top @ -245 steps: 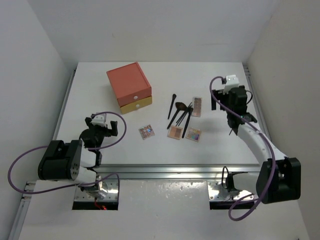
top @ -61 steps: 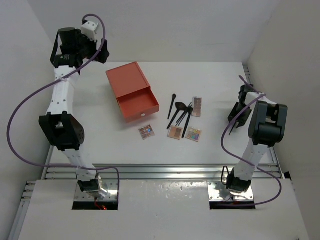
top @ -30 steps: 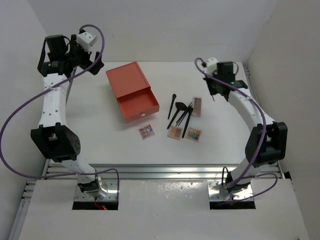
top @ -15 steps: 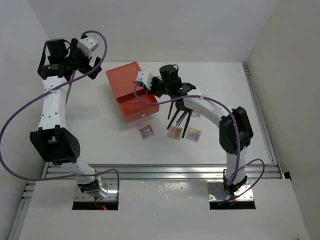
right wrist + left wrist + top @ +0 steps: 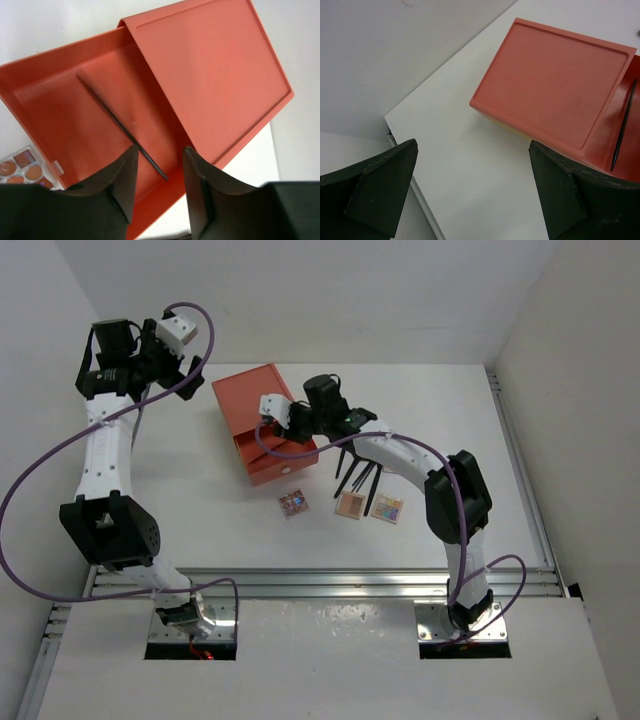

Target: Organize the makeup

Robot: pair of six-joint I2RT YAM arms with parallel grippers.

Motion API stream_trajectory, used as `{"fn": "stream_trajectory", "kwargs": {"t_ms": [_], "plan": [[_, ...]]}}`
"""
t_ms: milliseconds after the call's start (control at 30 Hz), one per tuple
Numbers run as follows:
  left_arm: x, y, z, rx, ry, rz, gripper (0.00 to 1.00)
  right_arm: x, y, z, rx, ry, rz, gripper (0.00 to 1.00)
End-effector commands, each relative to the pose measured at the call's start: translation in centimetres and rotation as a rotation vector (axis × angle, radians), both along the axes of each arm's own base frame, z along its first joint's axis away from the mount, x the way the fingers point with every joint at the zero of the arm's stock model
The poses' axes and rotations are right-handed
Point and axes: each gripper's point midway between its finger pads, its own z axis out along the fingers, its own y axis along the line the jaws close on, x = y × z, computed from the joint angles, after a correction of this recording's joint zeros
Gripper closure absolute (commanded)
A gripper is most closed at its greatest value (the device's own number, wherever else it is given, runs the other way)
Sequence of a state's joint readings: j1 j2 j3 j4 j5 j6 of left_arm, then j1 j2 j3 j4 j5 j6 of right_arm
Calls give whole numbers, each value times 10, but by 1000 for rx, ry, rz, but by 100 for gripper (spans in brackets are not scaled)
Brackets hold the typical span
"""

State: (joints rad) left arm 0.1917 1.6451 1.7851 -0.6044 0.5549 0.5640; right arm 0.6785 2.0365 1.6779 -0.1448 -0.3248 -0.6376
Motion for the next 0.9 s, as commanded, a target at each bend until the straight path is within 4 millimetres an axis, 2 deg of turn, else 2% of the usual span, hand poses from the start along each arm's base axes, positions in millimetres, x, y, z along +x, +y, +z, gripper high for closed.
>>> {"fn": "stream_trajectory", "kwargs": {"t_ms": [0,133,200,267,300,333,367,400,433,467,500,533,567,600,633,667,700,733,767,800,833,867], "plan": [[-7,-2,17,-5,-43,-15,0,-2,8,24,45,-35,20,55],[-8,-4,21,-7,-53,-24,0,6,6,38,75,-50,-27,52],[-7,-4,25,-5,-62,-24,0,12,6,57,140,-55,-77,51],[-4,-8,20,4,-51,-19,3,22,1,91,249,-78,-159,46],[-2,-10,29,24,-70,-1,7,26,-5,99,316,-24,-229,42],[6,-13,23,36,-55,23,11,26,-15,127,369,-44,-262,41],[12,-25,24,81,-56,61,18,38,-34,134,389,-60,-359,40],[11,-36,26,112,-49,57,19,34,-42,151,457,-28,-410,36],[13,-48,24,139,-43,46,21,33,-64,161,477,-32,-468,35],[12,-76,37,164,-77,30,22,38,-87,143,453,-25,-583,32],[13,-92,38,156,-77,27,23,30,-103,159,523,-2,-641,31],[12,-108,42,146,-82,18,25,20,-123,151,528,21,-701,31],[11,-142,37,113,-64,-7,30,25,-164,123,532,69,-878,33],[9,-160,47,82,-77,-17,33,12,-187,105,518,112,-949,34],[7,-178,44,50,-61,-26,34,6,-218,107,578,134,-1060,36],[2,-198,38,-6,-20,-35,35,3,-239,96,618,178,-1145,36],[-9,-238,28,-21,9,-117,35,-20,-267,53,540,232,-1245,37],[-17,-257,16,-29,42,-147,37,-30,-282,55,592,239,-1311,37],[-24,-277,8,-37,65,-178,37,-39,-291,45,578,254,-1349,37],[-30,-294,-8,-47,109,-180,37,-57,-316,18,524,258,-1428,38],[-43,-327,-35,-31,168,-220,37,-65,-323,20,534,247,-1442,38],[-49,-342,-46,-55,210,-213,40,-78,-342,14,531,227,-1502,38]]}}
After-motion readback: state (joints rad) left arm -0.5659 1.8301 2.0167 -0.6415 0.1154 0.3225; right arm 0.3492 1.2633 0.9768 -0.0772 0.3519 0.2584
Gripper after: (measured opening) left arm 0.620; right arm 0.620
